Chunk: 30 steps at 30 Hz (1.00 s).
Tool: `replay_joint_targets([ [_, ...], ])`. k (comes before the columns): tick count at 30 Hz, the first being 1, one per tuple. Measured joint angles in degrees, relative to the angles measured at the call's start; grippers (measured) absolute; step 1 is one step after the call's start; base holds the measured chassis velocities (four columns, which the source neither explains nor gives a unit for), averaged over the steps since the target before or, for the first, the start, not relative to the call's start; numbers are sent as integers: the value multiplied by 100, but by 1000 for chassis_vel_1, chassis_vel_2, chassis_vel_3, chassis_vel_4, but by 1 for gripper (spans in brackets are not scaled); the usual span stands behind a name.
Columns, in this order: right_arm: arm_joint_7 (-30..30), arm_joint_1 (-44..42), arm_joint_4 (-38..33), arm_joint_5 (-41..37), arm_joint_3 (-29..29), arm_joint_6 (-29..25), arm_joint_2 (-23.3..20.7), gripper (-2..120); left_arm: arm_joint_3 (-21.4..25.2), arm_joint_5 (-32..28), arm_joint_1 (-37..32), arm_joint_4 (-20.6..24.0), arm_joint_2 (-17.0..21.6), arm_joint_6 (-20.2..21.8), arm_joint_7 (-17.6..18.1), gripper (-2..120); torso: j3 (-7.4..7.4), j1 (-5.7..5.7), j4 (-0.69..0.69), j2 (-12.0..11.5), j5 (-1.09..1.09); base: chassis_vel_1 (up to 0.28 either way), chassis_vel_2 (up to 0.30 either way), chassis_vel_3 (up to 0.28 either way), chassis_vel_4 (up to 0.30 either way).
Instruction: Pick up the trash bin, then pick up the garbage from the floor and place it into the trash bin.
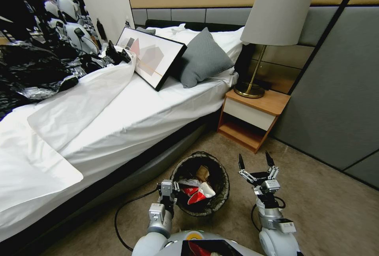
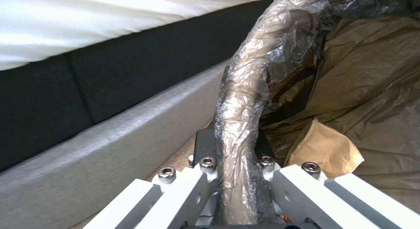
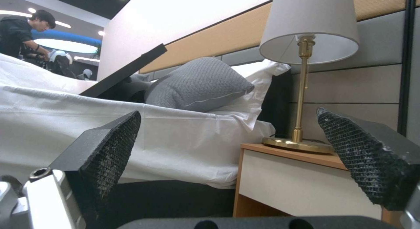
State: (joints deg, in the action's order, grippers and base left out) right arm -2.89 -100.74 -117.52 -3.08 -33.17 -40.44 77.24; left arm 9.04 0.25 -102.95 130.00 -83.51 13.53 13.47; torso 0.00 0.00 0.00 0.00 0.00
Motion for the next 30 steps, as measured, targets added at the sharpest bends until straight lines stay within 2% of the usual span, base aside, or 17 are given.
replay_joint_targets([
  [30, 15, 46, 74, -8, -21, -14, 7, 100, -11, 19, -17, -13, -9, -2, -8, 0, 0, 0, 0, 0, 0, 45, 47, 46, 44],
])
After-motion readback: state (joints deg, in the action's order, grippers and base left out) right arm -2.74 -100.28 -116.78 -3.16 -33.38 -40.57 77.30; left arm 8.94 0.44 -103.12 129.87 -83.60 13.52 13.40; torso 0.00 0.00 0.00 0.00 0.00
